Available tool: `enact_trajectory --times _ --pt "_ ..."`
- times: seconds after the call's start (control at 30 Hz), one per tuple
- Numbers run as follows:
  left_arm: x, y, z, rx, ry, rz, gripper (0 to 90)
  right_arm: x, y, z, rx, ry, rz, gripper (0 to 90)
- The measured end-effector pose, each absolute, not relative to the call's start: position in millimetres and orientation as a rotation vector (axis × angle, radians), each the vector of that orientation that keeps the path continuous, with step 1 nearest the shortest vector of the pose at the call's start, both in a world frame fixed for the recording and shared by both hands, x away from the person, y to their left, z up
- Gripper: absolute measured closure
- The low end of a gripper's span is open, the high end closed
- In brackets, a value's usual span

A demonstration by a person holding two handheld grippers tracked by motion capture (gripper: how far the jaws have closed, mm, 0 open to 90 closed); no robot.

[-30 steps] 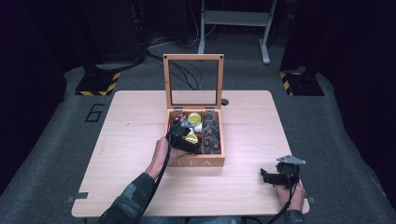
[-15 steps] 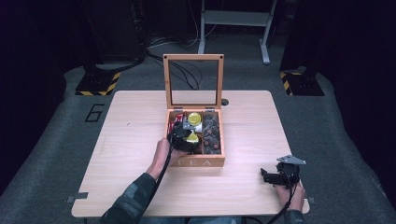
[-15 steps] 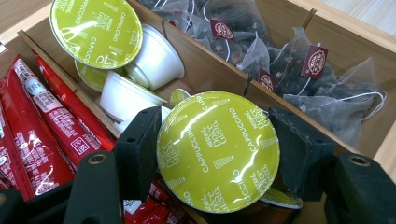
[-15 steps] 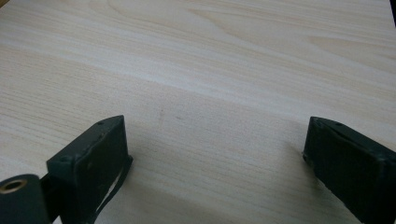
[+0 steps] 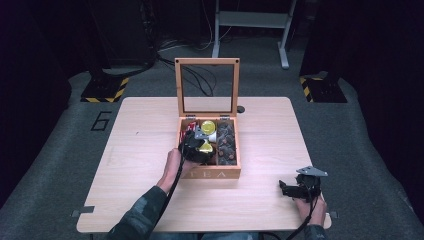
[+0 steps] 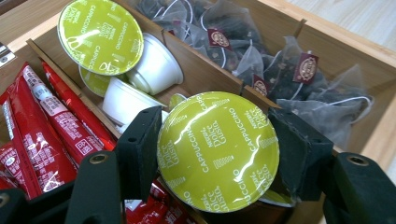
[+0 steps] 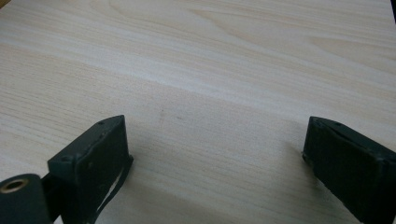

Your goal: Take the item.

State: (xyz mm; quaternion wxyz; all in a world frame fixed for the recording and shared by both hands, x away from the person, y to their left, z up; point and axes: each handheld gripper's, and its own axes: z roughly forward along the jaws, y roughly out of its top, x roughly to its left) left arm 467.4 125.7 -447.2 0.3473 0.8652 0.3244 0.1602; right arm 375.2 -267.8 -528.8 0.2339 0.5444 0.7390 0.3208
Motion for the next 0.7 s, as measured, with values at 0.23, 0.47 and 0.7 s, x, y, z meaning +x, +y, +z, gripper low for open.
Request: enact_trajectory --times 0.23,0.47,0.7 --pt "463.5 128.2 -439.3 2.230 0.816 0.419 37.6 375.3 -267.8 -528.9 1.495 2.029 0.881 6.2" --pt "459.9 135.0 -427.2 2.205 0.804 0.446 37.7 375.2 -267.8 -528.9 1.494 2.029 0.881 6.2" --pt "455.2 145.1 -416.0 2.178 0.808 0.464 37.7 375.3 -267.8 -528.9 1.494 2.029 0.880 6.2"
